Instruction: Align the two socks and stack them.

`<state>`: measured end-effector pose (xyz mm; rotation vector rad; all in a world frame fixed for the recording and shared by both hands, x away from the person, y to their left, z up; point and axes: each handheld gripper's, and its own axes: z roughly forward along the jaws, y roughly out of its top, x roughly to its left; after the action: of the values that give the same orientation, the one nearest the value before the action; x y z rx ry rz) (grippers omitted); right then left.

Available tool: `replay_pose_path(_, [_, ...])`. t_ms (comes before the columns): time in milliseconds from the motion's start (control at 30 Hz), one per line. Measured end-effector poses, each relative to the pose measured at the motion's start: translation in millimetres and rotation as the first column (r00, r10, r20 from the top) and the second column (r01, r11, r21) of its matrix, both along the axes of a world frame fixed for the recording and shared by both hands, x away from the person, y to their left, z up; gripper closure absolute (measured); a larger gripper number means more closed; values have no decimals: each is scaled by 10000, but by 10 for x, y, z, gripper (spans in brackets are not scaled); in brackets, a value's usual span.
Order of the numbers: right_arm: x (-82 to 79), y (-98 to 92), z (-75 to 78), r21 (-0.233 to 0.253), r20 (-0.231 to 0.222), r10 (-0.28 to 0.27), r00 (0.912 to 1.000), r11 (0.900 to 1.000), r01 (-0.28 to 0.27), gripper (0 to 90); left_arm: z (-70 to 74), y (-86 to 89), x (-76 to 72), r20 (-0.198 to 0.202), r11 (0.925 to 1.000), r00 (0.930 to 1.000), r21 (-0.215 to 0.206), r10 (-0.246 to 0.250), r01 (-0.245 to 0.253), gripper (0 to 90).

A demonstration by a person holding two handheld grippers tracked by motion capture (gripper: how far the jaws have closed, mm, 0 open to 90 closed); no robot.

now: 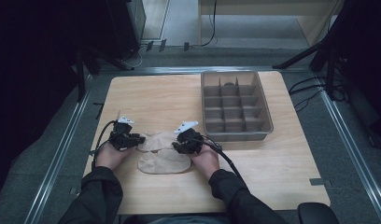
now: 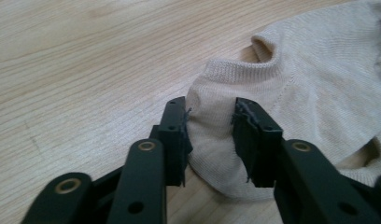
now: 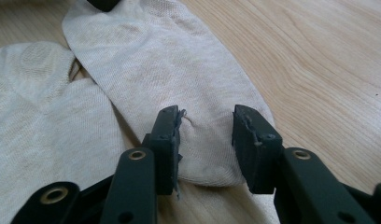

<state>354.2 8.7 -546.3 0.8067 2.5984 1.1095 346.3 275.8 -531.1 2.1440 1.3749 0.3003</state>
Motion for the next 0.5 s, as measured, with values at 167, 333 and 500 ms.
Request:
replay_pose_path(167, [-2, -32, -30, 192, 274, -5, 9996, 9998, -1, 724, 6, -13, 0, -41, 9998, 9999, 156, 104, -103, 729])
replay_pose_path(333, [8, -44, -33, 236, 284, 30, 9996, 9997, -37, 816, 11, -44, 10, -117, 9998, 9999, 202, 61, -58, 794])
replay_pose_path(500, [0, -32, -29, 270, 156, -23, 9999, 9996, 18, 849, 7, -32, 17, -130, 9998, 9998, 128, -134, 136, 831])
